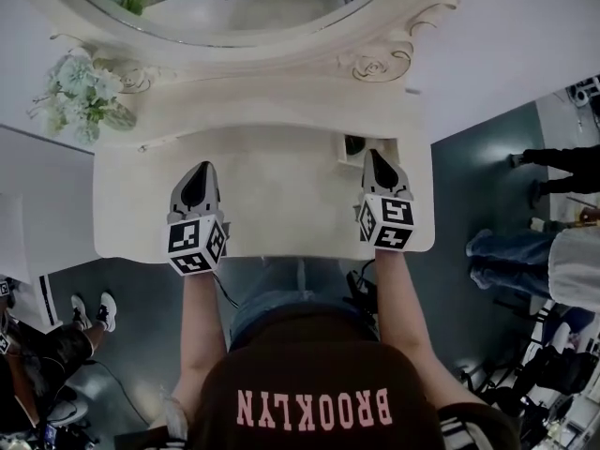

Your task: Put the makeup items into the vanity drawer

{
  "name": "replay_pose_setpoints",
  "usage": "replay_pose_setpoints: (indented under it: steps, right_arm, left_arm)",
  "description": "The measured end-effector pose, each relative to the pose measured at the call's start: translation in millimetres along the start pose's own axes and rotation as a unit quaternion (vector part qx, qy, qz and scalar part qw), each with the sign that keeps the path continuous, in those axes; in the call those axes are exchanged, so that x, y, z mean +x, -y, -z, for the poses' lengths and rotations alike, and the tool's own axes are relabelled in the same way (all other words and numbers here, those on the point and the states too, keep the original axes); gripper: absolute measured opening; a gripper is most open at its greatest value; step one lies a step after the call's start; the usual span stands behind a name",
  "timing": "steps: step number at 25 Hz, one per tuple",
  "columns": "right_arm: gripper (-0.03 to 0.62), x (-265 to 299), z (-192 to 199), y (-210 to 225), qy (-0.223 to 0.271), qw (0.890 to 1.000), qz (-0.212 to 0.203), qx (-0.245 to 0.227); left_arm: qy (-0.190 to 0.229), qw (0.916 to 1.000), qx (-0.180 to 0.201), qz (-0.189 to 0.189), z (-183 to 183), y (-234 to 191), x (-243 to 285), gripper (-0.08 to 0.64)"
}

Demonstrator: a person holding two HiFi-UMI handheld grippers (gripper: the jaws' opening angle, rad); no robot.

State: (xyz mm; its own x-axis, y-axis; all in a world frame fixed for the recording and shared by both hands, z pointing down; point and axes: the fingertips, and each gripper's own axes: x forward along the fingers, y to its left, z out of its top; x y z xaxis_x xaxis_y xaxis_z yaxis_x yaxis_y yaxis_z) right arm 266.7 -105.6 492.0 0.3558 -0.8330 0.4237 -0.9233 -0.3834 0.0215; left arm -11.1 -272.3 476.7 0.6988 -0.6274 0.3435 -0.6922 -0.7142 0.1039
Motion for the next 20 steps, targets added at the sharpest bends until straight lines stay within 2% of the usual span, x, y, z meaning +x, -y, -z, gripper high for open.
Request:
replay_pose_setpoints:
  steps: [8, 16, 20]
  right_arm:
    - [-0.006, -24, -4, -14, 0.024, 0.999, 0.019, -0.008]
    - [-0.005, -47, -11, 5, 0.053, 0.998, 0.03, 0.0]
    - [-0.006, -70, -15, 30, 0.062, 0.997, 0.037, -0.001]
  left_arm:
    - [0.015, 0.9995, 0.002, 0.026, -5, -2, -4, 0.006]
    - [0.036, 0.9988, 0.01, 0.03, -17, 19, -16, 0.006]
    - [0.052, 0.998, 0.014, 0.035, -29, 46, -22, 0.006]
